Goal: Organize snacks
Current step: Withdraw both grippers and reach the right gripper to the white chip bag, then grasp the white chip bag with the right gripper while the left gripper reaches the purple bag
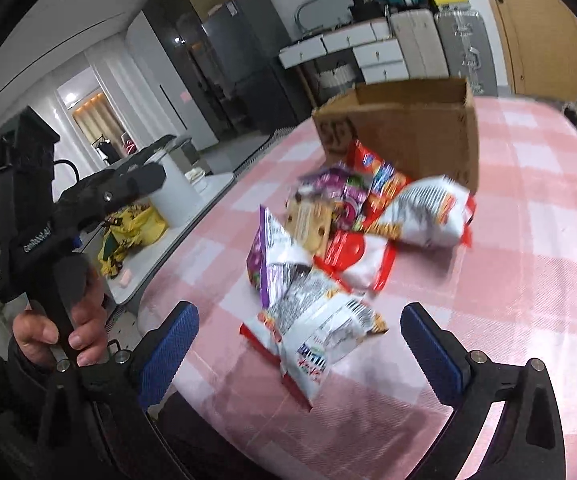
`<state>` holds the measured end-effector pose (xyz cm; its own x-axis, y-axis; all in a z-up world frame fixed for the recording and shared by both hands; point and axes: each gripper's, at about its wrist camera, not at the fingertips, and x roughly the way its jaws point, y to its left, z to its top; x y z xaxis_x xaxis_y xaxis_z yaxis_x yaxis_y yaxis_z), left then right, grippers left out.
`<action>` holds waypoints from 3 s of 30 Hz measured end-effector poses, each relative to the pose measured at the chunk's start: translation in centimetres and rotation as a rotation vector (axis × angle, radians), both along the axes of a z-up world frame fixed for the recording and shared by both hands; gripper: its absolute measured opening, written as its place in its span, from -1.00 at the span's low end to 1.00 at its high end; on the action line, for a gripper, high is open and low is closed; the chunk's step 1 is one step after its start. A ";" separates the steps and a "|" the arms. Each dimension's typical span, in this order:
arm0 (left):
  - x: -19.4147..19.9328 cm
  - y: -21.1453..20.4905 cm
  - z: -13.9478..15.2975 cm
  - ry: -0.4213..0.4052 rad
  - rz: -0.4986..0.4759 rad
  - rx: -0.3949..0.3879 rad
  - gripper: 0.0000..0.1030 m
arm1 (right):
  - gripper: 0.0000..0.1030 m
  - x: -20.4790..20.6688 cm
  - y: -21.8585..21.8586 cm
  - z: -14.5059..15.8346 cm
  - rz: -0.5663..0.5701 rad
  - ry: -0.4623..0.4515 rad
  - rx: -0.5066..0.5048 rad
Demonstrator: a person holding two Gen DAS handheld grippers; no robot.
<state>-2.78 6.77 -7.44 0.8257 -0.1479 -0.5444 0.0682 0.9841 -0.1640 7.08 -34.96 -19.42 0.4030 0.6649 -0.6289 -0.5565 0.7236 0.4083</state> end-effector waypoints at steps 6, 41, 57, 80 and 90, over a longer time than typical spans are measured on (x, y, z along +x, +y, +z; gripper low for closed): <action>-0.2 0.5 -0.4 -0.007 0.004 -0.013 0.98 | 0.99 1.2 1.2 -2.9 -0.019 0.111 -0.051; 0.2 4.6 -2.5 0.071 0.103 -0.077 0.98 | -0.22 1.2 2.4 -4.2 0.007 0.130 -0.033; 1.6 2.0 -5.3 0.154 0.013 -0.088 0.98 | -0.22 1.0 -1.7 -2.9 -0.072 0.095 0.015; 6.6 -0.8 -12.3 0.368 -0.009 -0.183 0.97 | -0.22 1.4 -7.3 -3.0 -0.220 0.105 0.049; 9.1 -1.2 -14.4 0.434 -0.041 -0.276 0.83 | -0.21 1.6 -7.5 -3.2 -0.217 0.117 0.063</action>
